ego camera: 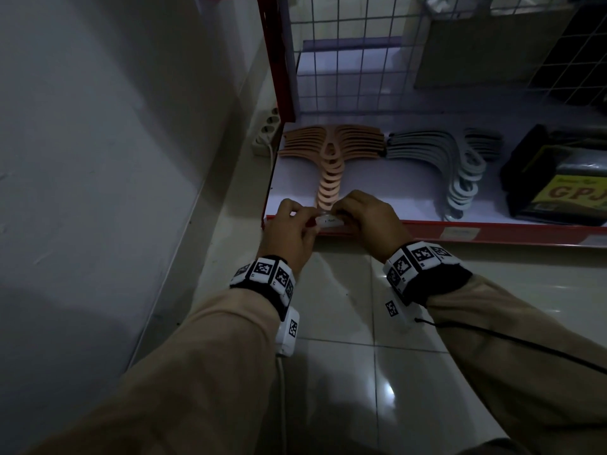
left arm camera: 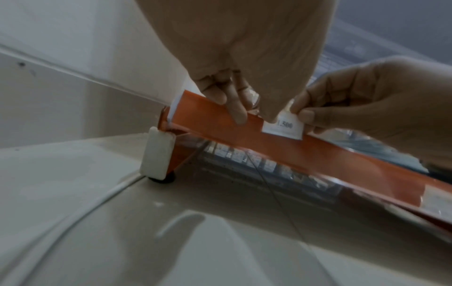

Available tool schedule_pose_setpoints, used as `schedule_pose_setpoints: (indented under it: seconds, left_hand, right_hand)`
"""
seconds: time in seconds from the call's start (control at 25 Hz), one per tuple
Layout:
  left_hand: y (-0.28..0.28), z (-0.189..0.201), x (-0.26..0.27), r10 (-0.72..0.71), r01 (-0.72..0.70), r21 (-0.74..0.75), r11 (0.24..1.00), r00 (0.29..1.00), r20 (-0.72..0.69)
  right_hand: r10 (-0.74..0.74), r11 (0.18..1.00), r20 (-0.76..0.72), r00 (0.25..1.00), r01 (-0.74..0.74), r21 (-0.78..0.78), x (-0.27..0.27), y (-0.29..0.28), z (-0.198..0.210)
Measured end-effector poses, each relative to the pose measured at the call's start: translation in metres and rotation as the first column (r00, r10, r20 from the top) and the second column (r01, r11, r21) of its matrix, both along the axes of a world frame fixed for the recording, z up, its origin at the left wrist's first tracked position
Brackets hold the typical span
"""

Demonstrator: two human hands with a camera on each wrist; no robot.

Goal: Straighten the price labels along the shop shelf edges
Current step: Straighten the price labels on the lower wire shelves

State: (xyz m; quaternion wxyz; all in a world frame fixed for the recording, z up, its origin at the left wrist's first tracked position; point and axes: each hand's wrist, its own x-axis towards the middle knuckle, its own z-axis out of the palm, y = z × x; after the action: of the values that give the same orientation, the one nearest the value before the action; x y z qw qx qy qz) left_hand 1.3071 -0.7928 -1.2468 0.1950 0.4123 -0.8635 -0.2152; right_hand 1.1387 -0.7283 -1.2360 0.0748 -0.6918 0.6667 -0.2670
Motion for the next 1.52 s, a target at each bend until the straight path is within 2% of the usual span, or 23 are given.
schedule_pose_setpoints:
  seconds: [0.36,0.44,0.6,0.84,1.52]
  left_hand:
    - [-0.001,-0.001,-0.003,0.01,0.008,-0.13,0.991,0.99,0.143]
    - [0.002,-0.001,-0.002,0.017,0.011,-0.156,0.988,0.985,0.172]
    - [0.004,-0.002,-0.004,0.023,0.059,-0.229,0.972,0.941,0.338]
    - [0.009,-0.003,-0.001,-0.021,0.084,-0.206,0.975,0.957,0.291]
    - [0.01,0.0,-0.003,-0.019,0.09,-0.143,0.986,0.901,0.434]
  right_hand:
    - [0.013,0.998,-0.159,0.987,-0.023,-0.061,0.003,0.009,-0.009]
    - [0.014,1.0,-0.188,0.982,-0.018,-0.019,0.005,0.012,-0.012]
    - [0.009,0.993,-0.256,0.967,0.021,0.113,0.007,0.006,-0.015]
    - [-0.014,0.985,-0.305,0.952,0.065,0.159,0.008,0.007,-0.017]
    - [-0.033,0.981,-0.309,0.951,0.09,0.173,0.01,0.013,-0.015]
